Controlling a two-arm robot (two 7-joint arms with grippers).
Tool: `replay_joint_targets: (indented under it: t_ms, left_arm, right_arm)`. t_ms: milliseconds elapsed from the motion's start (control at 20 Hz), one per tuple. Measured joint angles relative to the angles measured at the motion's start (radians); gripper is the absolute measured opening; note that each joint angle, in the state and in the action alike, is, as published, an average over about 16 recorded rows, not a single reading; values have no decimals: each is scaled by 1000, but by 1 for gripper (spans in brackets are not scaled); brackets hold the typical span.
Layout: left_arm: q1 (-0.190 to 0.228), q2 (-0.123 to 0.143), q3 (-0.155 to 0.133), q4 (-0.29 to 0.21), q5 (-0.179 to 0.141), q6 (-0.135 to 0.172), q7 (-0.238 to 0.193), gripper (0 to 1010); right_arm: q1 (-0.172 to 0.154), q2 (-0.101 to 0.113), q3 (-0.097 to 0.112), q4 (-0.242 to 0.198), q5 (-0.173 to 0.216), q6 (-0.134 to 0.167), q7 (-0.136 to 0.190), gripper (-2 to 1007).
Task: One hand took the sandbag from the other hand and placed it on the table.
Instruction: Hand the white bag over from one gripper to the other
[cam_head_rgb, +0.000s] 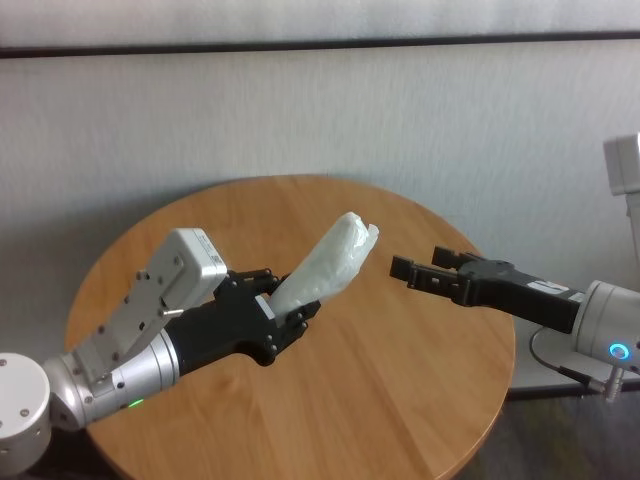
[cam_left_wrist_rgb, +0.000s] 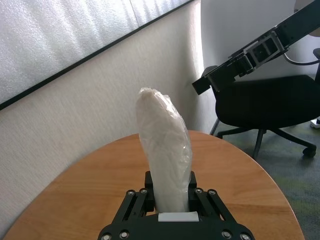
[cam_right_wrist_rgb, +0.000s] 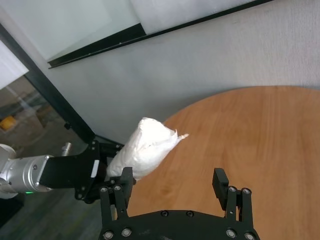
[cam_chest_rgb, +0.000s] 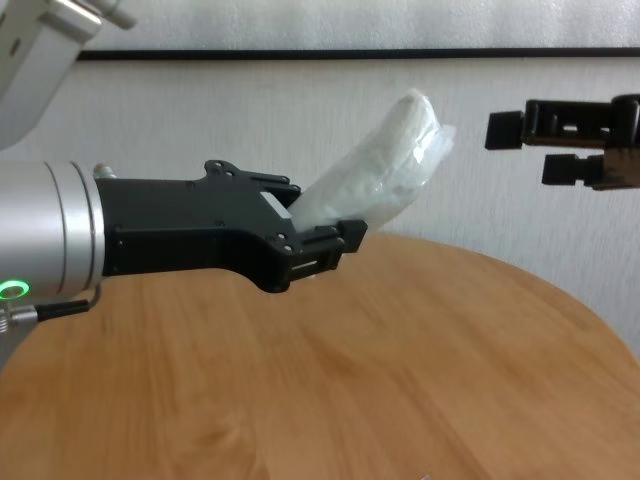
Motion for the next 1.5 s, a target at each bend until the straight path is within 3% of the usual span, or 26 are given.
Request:
replay_joint_targets:
  t_ms: [400,800,1150,1500]
  left_arm:
    - [0,0,0,0,0,0,0,374]
    - [0,0,0,0,0,0,0,374]
    - [0,0,0,0,0,0,0,374]
    - [0,0,0,0,0,0,0,374]
  right_arm:
    - [-3,-20,0,-20,73,34,-58,1001]
    - [7,-37,-18,-11,135,54,-72,1001]
    - [20,-40,-51,-7,146,42,-71,1001]
    - [32,-48,-81,-6,140,15,-94,1001]
